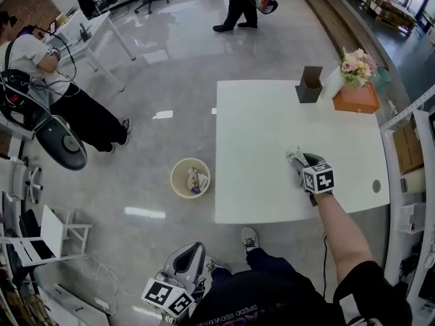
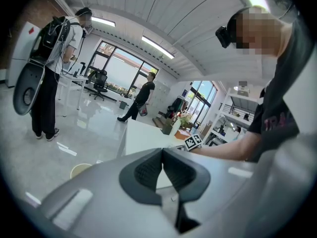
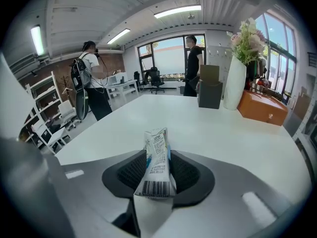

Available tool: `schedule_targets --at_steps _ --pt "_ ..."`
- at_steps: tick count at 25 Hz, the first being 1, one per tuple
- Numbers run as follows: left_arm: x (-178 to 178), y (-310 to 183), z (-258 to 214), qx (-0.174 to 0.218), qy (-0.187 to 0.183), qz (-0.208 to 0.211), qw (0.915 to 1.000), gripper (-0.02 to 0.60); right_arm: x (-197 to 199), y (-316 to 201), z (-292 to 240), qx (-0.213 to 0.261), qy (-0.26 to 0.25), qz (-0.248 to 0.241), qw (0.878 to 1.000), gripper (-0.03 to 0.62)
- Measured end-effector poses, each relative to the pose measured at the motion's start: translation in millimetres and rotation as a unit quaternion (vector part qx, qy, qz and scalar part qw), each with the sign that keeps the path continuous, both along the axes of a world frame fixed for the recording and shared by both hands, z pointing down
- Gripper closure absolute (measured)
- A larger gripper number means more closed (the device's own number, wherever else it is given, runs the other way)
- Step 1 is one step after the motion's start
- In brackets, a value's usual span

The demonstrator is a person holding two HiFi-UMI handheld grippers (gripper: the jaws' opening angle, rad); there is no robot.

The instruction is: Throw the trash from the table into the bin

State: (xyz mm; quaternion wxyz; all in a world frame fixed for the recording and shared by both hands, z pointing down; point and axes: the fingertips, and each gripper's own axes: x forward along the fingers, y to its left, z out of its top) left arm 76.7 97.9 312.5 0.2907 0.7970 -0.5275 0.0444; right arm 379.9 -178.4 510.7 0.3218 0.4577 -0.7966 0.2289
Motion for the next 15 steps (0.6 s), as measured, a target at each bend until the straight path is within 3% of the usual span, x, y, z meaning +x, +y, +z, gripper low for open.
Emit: schedule_targets --at_steps 10,15 --pt "-5 7 -2 0.004 0.0 -0.001 1.0 0.574 -4 6 -7 0.016 0.0 0.016 1.0 0.459" --pt "-7 8 -2 0.006 0.002 0.002 1.0 0.574 -12 9 -31 0.036 -0.054 0.034 0.997 0.461"
